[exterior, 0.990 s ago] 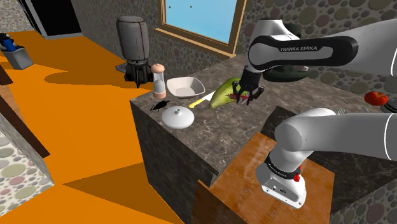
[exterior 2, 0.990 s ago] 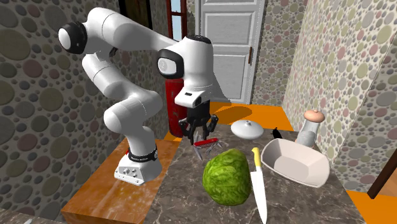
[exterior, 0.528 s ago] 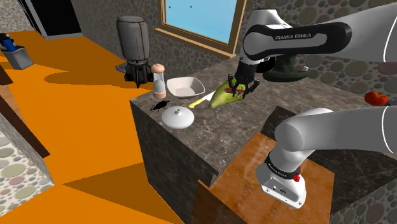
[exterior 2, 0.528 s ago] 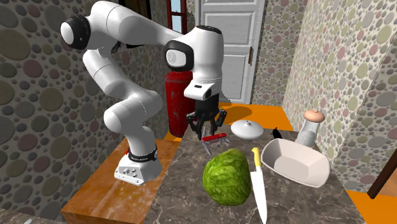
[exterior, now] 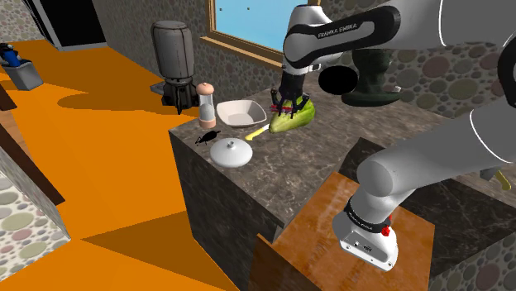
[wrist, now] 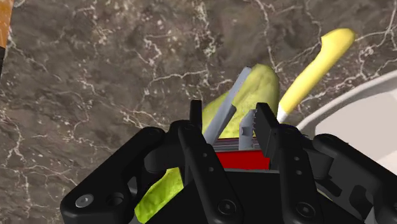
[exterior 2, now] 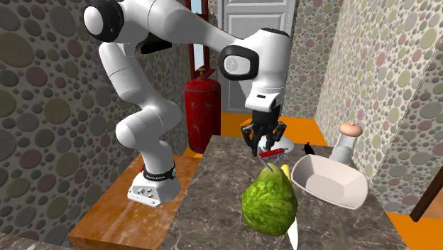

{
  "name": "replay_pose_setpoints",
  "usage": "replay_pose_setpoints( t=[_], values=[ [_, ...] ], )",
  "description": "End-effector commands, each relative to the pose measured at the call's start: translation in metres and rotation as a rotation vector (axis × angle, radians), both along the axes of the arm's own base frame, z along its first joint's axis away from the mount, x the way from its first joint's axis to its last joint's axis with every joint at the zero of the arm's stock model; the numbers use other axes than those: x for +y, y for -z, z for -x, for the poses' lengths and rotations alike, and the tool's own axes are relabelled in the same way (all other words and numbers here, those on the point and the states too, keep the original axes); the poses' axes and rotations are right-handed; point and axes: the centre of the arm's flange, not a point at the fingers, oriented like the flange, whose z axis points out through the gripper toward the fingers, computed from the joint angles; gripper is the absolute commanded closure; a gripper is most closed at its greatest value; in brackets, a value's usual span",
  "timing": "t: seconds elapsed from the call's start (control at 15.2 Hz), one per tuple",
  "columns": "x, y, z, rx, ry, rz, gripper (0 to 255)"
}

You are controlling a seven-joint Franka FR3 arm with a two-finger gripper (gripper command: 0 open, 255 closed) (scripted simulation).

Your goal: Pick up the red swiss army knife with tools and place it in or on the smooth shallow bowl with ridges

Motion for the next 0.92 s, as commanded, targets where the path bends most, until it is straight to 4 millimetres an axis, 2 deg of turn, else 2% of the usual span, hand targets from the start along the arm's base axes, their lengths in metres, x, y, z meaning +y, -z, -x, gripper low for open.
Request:
replay_pose_setpoints(
  t=[0.0, 0.73, 0.79, 0.86],
  values=[
    [0.002, -0.002, -0.031, -0.001, 0.000, -0.001, 255],
    [0.017, -0.004, -0.175, -0.001, 0.000, -0.001, 255],
    [0.018, -0.004, -0.185, -0.001, 0.000, -0.001, 255],
    [0.018, 0.001, -0.185, -0.001, 0.000, -0.001, 255]
  ],
)
